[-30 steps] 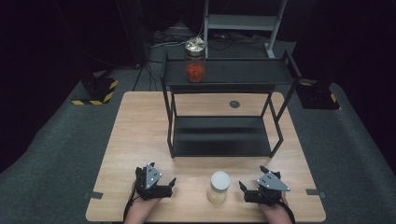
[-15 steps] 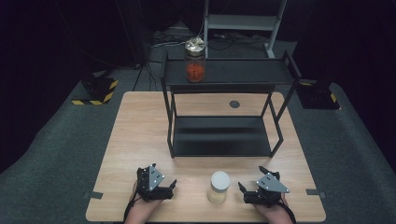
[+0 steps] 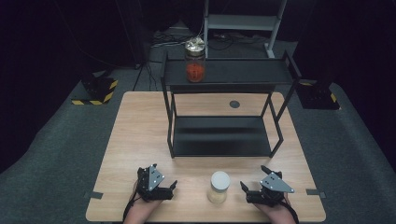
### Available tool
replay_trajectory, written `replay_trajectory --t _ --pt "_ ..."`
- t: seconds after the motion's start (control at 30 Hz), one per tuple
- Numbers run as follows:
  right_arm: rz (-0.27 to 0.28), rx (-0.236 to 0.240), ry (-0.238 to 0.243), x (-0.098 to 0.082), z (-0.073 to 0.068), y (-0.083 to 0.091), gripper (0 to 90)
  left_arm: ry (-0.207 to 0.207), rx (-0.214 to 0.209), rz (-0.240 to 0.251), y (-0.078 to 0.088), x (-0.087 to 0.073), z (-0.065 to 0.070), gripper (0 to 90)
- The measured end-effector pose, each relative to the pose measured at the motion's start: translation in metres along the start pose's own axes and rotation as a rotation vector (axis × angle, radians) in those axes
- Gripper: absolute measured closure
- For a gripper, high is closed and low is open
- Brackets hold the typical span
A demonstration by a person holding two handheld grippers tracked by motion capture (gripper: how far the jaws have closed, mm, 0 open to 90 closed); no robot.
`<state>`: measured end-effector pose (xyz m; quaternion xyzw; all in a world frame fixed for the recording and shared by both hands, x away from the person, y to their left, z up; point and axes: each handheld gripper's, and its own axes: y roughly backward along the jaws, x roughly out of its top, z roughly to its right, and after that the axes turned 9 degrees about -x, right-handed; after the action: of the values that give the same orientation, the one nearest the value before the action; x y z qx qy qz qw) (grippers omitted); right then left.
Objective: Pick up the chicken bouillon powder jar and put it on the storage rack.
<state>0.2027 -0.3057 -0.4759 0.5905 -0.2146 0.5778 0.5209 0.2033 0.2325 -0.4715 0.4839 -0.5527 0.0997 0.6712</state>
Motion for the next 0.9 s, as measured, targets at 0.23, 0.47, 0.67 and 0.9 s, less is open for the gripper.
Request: replay_trajectory --t 0.23,0.47,0.67,0.9 --pt "0.048 0.001 0.009 0.007 -0.001 0.012 0.0 -0.019 0.005 -0.001 0.0 0.0 0.002 0.8" --pt "0.096 0.028 -0.031 0.014 0.001 0.023 0.0 -0.015 0.001 0.003 0.0 -0.001 0.001 0.8" --pt "0.138 0.077 -0.061 0.018 0.002 0.029 0.0 -0.017 0.002 0.0 0.0 0.0 0.002 0.8" --pt "0.197 0.129 -0.092 0.023 -0.001 0.036 0.0 -0.025 0.005 0.002 0.0 -0.001 0.003 0.9"
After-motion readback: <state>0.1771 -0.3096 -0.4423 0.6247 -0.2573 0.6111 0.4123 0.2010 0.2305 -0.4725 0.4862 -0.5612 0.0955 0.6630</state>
